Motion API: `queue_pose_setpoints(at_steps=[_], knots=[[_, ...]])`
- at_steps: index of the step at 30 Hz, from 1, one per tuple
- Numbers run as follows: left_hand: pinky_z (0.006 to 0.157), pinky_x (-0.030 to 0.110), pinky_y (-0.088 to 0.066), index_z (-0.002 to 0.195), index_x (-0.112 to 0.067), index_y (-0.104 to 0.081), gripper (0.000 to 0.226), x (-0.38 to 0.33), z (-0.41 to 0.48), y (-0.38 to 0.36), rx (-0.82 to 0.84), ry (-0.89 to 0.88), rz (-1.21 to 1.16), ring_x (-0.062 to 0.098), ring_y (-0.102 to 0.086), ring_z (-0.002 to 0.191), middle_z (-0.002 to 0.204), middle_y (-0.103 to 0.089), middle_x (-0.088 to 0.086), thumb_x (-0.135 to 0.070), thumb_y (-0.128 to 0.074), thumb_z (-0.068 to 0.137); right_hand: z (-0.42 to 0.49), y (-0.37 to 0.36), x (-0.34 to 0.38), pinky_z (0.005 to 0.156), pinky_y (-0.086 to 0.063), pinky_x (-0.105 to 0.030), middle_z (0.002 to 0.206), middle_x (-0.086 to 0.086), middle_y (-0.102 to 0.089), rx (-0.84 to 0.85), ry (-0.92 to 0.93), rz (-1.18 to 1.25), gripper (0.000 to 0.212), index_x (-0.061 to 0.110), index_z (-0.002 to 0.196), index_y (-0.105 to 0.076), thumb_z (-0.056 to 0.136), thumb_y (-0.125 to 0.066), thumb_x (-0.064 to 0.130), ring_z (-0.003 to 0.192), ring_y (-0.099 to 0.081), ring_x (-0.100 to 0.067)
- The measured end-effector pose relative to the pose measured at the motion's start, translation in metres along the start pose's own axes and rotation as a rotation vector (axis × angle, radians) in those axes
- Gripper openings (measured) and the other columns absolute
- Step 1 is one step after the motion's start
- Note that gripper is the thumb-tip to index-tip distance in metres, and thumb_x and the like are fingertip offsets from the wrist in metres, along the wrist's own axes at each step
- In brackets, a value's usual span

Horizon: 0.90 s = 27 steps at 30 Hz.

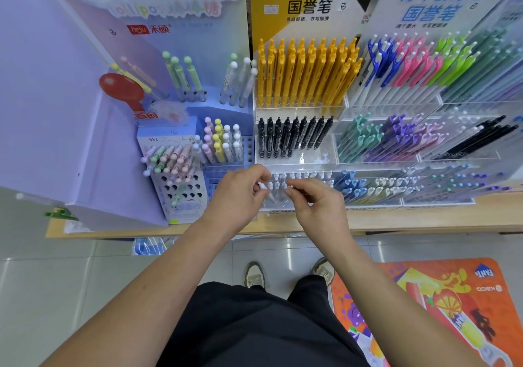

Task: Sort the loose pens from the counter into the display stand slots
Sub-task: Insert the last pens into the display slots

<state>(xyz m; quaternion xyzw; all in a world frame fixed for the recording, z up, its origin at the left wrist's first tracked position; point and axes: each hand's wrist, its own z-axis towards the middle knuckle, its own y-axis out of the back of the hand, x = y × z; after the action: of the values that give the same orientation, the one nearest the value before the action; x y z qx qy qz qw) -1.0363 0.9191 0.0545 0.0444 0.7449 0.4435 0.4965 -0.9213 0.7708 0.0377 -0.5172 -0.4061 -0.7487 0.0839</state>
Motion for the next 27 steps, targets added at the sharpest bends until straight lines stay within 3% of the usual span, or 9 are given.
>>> queue_pose_setpoints(at_steps=[8, 13, 18, 21, 24, 27], knots=[[0.080, 0.041, -0.056, 0.108, -0.018, -0.073, 0.022, -0.002, 0.004, -0.011, 0.048, -0.052, 0.051, 0.020, -0.067, 0.084, 0.092, -0.072, 0.005, -0.008, -0.075, 0.088, 0.002, -0.004, -0.002, 0.078, -0.052, -0.015, 0.091, 0.008, -0.073, 0.014, -0.015, 0.024, 0.016, 0.014, 0.103, -0.080, 0.091, -0.075, 0.006, 0.084, -0.067, -0.003], [0.082, 0.035, -0.056, 0.110, -0.016, -0.072, 0.024, 0.000, 0.002, -0.006, 0.064, -0.049, 0.050, 0.013, -0.066, 0.081, 0.097, -0.074, 0.001, -0.006, -0.075, 0.088, -0.001, 0.001, -0.004, 0.079, -0.054, -0.019, 0.094, 0.011, -0.074, -0.016, -0.074, 0.086, 0.017, 0.016, 0.106, -0.080, 0.091, -0.076, 0.008, 0.088, -0.070, -0.007], [0.079, 0.032, -0.054, 0.108, -0.018, -0.072, 0.023, 0.002, -0.005, -0.013, 0.027, -0.064, 0.040, 0.010, -0.061, 0.077, 0.093, -0.071, 0.002, -0.008, -0.077, 0.088, 0.001, 0.002, -0.005, 0.078, -0.050, -0.013, 0.090, 0.011, -0.072, 0.007, -0.020, 0.048, 0.015, 0.014, 0.102, -0.080, 0.090, -0.076, 0.006, 0.084, -0.068, -0.002], [0.080, 0.032, -0.055, 0.109, -0.022, -0.074, 0.024, 0.002, 0.002, -0.019, 0.023, -0.065, 0.019, 0.010, -0.064, 0.080, 0.093, -0.070, 0.000, -0.011, -0.079, 0.087, -0.001, 0.003, -0.006, 0.077, -0.053, -0.018, 0.090, 0.005, -0.073, -0.046, -0.023, 0.051, 0.014, 0.012, 0.102, -0.080, 0.090, -0.075, 0.005, 0.082, -0.069, -0.006], [0.076, 0.032, -0.050, 0.106, -0.023, -0.076, 0.022, 0.002, 0.005, -0.023, 0.024, -0.086, 0.066, 0.017, -0.062, 0.083, 0.090, -0.059, 0.000, -0.017, -0.082, 0.086, -0.006, 0.008, -0.009, 0.078, -0.056, -0.025, 0.092, 0.003, -0.074, -0.057, -0.030, 0.070, 0.013, 0.010, 0.101, -0.080, 0.091, -0.075, 0.005, 0.085, -0.070, -0.010], [0.072, 0.036, -0.049, 0.096, -0.015, -0.078, 0.018, 0.006, 0.002, -0.028, -0.003, -0.212, 0.106, 0.019, -0.056, 0.084, 0.079, -0.052, -0.011, -0.010, -0.086, 0.081, -0.009, 0.010, -0.010, 0.080, -0.056, -0.023, 0.095, 0.007, -0.074, -0.029, -0.021, 0.061, 0.014, 0.011, 0.103, -0.080, 0.091, -0.075, 0.006, 0.088, -0.069, -0.007]])
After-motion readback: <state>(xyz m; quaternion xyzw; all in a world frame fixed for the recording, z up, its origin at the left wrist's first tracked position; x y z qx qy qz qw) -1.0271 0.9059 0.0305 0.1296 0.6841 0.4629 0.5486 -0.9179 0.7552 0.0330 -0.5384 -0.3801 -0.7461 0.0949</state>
